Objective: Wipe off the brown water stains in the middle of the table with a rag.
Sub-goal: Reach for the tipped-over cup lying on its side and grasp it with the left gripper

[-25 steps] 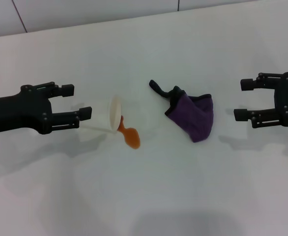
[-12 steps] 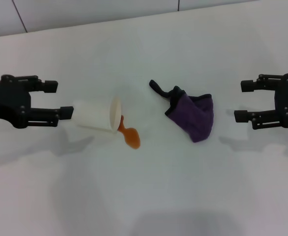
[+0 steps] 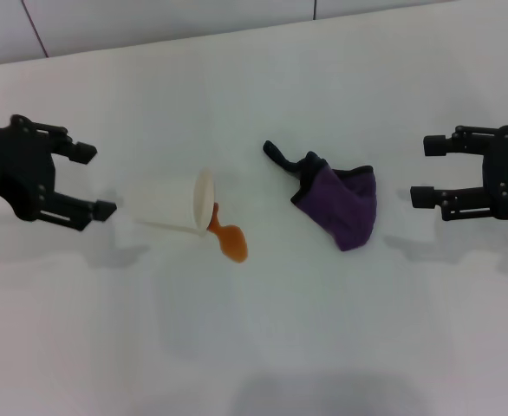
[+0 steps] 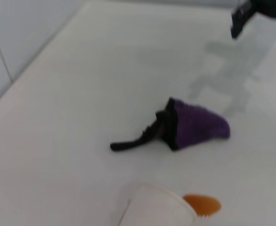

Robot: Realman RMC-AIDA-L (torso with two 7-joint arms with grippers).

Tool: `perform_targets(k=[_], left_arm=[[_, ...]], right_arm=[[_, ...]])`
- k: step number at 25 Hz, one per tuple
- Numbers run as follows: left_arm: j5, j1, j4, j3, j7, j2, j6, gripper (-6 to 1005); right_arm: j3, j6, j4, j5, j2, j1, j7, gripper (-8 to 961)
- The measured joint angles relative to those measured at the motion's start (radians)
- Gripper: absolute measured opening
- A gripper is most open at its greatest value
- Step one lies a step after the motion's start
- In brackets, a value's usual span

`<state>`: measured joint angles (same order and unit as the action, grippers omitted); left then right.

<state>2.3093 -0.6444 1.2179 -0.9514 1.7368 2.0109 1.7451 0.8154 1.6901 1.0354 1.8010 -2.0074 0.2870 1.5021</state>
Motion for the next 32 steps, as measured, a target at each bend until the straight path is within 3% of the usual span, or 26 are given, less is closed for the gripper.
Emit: perform_targets(k=[2, 9, 16, 32], left_arm=[[0.049, -0.021, 0.009, -0.036, -0.002, 0.007, 0.000, 808], [0.225, -0.055, 0.101, -0.125, -0.033, 0.064, -0.012, 808], [0.237, -0.040, 0.139, -0.199, -0.070, 0.064, -0.059, 807], [0.226, -0.040, -0.033, -0.206, -0.273, 0.066, -0.225, 805]], right_arm=[[0.000, -0.006, 0.000, -0.001, 0.000, 0.001, 0.007, 838], [0.002, -0.024, 0.000, -0.006, -0.001, 0.009, 0.029, 838], [0.007, -0.041, -0.002, -0.023, -0.001, 0.007, 0.043, 838], [0.067, -0.101, -0.006, -0.068, -0.002, 0.009, 0.082, 838]])
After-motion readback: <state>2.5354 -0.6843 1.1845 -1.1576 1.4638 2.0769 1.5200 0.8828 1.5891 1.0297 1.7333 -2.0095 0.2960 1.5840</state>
